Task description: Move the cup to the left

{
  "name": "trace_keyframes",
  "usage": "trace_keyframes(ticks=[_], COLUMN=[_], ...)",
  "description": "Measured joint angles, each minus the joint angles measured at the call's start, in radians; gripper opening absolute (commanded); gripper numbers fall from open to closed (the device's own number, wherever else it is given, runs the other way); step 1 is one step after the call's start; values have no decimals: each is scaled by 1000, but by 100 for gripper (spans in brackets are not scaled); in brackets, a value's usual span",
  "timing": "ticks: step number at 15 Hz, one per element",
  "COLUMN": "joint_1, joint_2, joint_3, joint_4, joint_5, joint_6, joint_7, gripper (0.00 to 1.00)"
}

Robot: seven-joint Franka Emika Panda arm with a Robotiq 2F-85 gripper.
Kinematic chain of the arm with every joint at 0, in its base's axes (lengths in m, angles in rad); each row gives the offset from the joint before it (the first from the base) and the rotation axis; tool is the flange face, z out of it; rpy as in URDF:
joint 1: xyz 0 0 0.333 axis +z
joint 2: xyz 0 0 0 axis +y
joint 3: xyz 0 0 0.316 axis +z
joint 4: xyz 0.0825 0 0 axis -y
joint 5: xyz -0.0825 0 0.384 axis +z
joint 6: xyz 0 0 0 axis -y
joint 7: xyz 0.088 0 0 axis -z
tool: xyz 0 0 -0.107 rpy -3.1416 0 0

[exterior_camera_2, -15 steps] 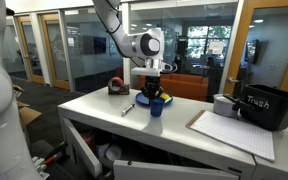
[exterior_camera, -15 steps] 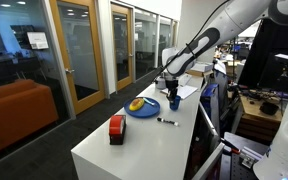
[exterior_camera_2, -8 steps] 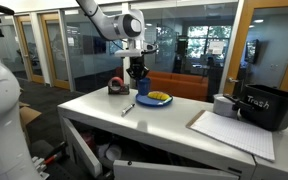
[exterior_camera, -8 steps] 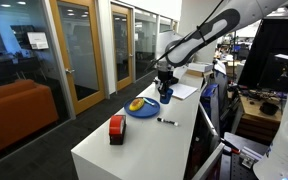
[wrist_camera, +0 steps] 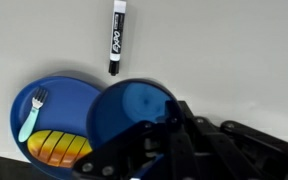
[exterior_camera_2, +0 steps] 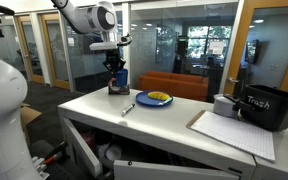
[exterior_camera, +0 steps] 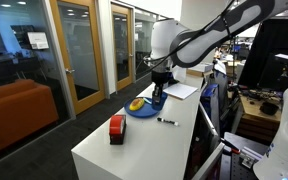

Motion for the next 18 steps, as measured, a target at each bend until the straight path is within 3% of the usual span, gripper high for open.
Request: trace_keyframes(ticks=[9,18], joint_1=[84,15], joint_2=[4,66], joint_3=[80,15], joint_4=[-107,-129], joint_5=[16,-110], joint_6=[23,9], joint_7=[-49,-24], gripper=[1,1])
